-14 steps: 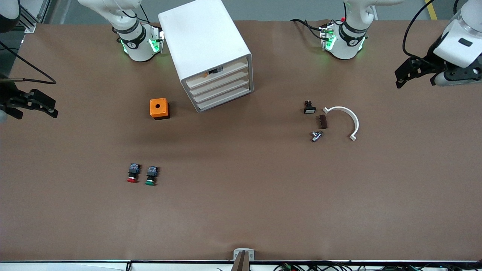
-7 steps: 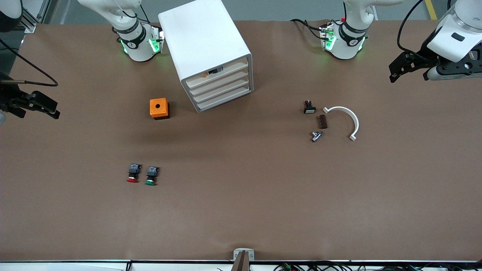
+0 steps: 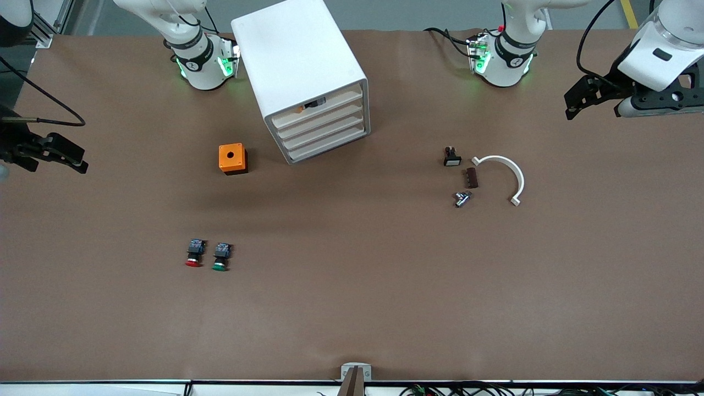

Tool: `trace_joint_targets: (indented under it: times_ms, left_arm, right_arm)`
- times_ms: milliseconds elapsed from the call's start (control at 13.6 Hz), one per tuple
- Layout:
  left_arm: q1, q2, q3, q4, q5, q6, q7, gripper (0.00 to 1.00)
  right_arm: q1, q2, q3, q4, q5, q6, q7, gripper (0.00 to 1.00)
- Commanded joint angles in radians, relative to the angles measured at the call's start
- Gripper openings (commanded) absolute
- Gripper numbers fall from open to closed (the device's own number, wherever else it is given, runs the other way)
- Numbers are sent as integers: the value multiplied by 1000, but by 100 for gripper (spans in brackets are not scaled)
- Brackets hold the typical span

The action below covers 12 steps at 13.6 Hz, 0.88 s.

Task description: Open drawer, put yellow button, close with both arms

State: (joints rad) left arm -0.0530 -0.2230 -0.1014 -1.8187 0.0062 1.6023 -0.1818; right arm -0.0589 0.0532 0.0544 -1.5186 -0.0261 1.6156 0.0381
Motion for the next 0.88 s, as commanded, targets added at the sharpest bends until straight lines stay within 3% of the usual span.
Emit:
trace_joint_targets:
  times_ms: [0,811]
  left_arm:
    - [10,22,-6,44,-6,-34,12,99]
    - [16,30,-3,52,-2,-51,2,99]
  right_arm:
    - [33,-7,-25,0,-9,-9,22,100]
    - [31,-10,-24,-2,-9,-9,22,100]
